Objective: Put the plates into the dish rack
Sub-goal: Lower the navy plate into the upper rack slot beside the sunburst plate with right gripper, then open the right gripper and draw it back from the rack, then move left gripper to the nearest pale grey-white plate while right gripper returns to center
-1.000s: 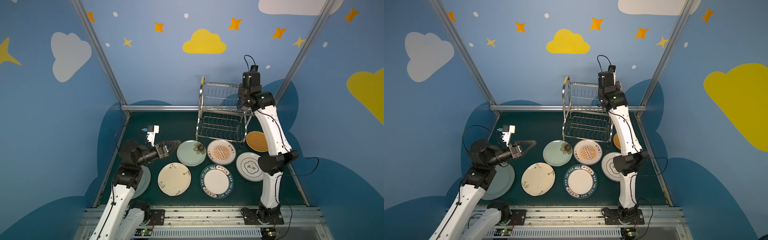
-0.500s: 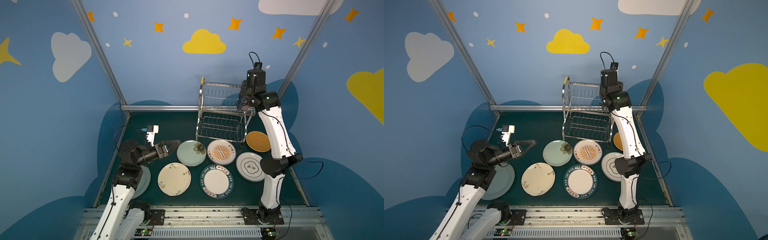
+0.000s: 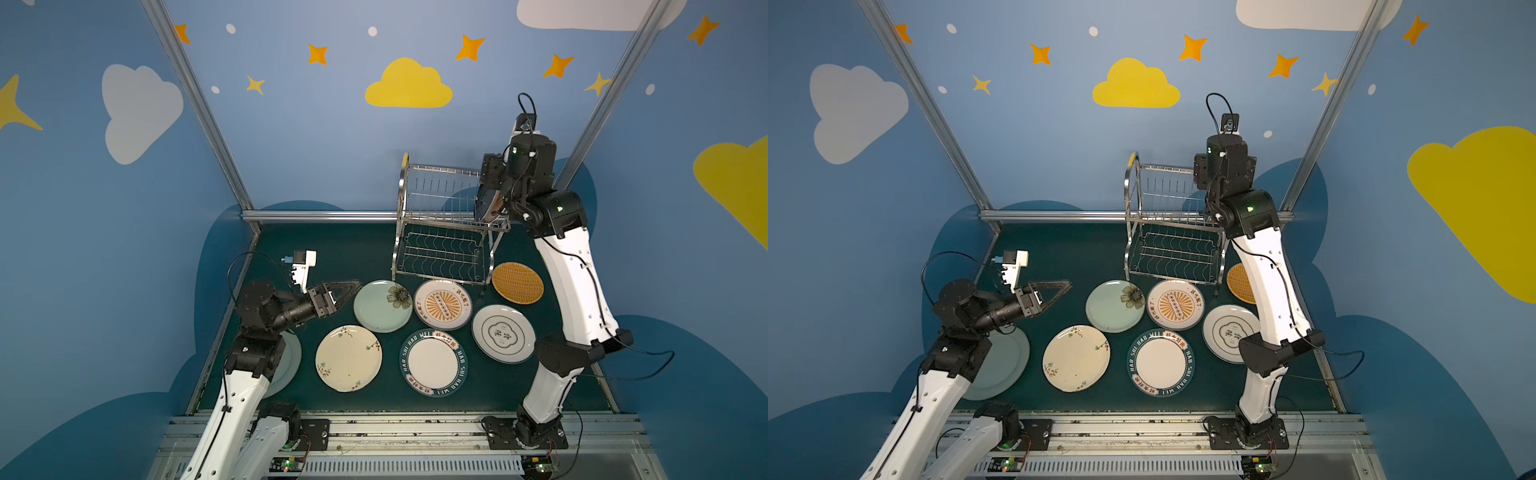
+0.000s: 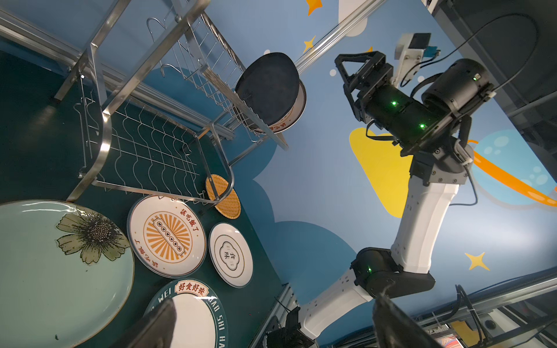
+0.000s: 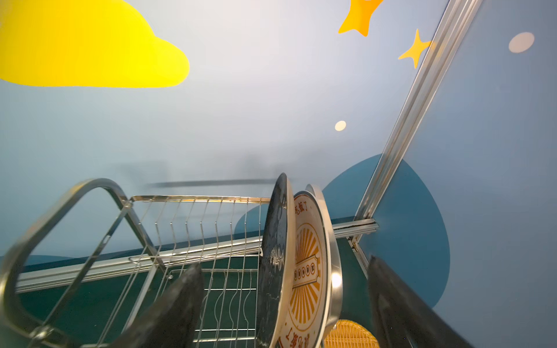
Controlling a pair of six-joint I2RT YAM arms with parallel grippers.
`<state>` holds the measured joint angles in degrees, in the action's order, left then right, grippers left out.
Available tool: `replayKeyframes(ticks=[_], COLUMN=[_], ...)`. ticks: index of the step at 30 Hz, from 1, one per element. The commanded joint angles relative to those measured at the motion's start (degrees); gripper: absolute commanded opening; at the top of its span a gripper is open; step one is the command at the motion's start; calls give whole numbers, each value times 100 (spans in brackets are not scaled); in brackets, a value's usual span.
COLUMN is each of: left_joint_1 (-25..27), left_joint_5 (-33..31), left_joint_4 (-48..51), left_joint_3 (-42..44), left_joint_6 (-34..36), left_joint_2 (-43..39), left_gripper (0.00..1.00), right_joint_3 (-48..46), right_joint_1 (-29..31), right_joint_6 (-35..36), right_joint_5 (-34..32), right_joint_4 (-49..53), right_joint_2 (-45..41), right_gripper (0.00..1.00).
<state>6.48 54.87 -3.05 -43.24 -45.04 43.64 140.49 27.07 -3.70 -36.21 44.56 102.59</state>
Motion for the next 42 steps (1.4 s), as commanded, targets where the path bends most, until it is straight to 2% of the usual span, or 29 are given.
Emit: replayKeyframes(ticks=[1, 5, 10, 14, 16, 19, 22, 24, 27, 31, 35, 36, 42], left_joint_1=[-22, -25, -21, -19, -16, 23, 29, 21, -69, -243, -472, -534, -857], left_joint_5=[24, -2, -81, -256, -436, -863, -1407, -2201, -3240, -3774, -4213, -4235, -5507], left_joint_4=[-29, 38, 176, 414, 547, 932, 1746, 2472, 3551, 4377, 4829, 4815, 5454], left_joint_3=[29, 16, -7, -48, -40, -34, -24, 92, 122, 296, 734, 831, 1146], left_joint_6=[49, 80, 152, 298, 336, 426, 542, 519, 180, -775, -1926, -2063, -2663], left_joint_2=[-58, -51, -46, -44, -25, 11, -10, -111, -157, -159, -381, -418, -574], left_gripper=[100, 100, 100, 100, 100, 100, 100, 100, 100, 100, 100, 100, 100], right_joint_3=[-394, -1172, -2268, -4001, -4910, -6108, -7038, -7579, -8322, -9120, -9387, -9390, -9508], right_joint_1=[177, 472, 793, 976, 1099, 1186, 1219, 1269, 1326, 1397, 1514, 1520, 1520], right_joint_6=[177, 145, -372, -793, -849, -867, -963, -1001, -1087, -1176, -1182, -1245, -1259], right_joint_5=[143, 561, 1508, 2656, 2904, 3054, 3338, 3476, 3586, 3621, 3530, 3486, 3524], right_joint_4=[-254, -277, -61, -564, -1001, -1515, -1948, -2219, -2689, -3398, -3613, -3574, -3749], right_joint_2=[-454, -1084, -1871, -2709, -3071, -3491, -3754, -3882, -4019, -4026, -3799, -3761, -3605], right_gripper=[88, 91, 91, 91, 91, 91, 91, 91, 91, 91, 91, 91, 91])
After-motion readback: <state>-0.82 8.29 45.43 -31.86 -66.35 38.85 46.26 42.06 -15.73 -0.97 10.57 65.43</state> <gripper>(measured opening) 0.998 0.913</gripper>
